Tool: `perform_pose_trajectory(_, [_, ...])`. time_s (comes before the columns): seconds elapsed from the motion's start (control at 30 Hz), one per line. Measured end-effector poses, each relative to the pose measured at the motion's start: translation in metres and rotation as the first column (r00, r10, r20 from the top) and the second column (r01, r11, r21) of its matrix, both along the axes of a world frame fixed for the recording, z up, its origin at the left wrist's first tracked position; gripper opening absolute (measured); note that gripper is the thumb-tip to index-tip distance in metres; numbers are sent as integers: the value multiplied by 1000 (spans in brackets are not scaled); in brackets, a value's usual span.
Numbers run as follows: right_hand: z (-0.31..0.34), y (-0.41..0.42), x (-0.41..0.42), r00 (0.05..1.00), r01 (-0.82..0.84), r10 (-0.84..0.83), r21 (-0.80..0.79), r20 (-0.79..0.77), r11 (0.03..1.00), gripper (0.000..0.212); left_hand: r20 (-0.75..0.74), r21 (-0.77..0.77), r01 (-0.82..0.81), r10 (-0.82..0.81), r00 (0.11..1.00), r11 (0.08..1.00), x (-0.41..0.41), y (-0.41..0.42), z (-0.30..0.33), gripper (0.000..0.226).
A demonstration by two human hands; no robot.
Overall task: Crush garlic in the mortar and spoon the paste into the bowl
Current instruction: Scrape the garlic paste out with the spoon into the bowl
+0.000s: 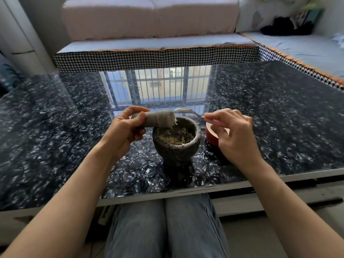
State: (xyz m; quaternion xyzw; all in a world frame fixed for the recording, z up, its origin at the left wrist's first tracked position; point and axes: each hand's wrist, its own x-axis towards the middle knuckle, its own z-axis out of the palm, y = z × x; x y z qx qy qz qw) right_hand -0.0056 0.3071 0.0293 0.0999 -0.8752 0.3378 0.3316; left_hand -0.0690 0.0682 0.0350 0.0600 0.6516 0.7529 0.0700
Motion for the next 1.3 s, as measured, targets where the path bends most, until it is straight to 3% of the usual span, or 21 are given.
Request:
perform_pose_trajectory(0.17, [-9,10,7,999,40,-39,112,-13,993,27,1,22,17,-17,1000,1000,-2,-2,-1,10])
perform_pose_trajectory(0.37, [4,4,1,996,91,-91,22,6,996,28,-10,46,54,-53,999,998,-3,-4,-3,12])
perform_pose_trajectory(0.8, [2,-1,17,993,-21,-3,209,116,978,33,-40,51,63,-61,997,997,-4,-4,-8,14])
perform_pose_trajectory(1.03, [19,6,14,982,104,-135,218,132,970,30,-44,52,65,-63,997,997,-4,-5,-6,12])
perform_pose_trajectory(1.3, [26,-11,16,974,67,-117,247,192,967,22,-75,-6,12,-12,997,1000,0,-3,-4,12])
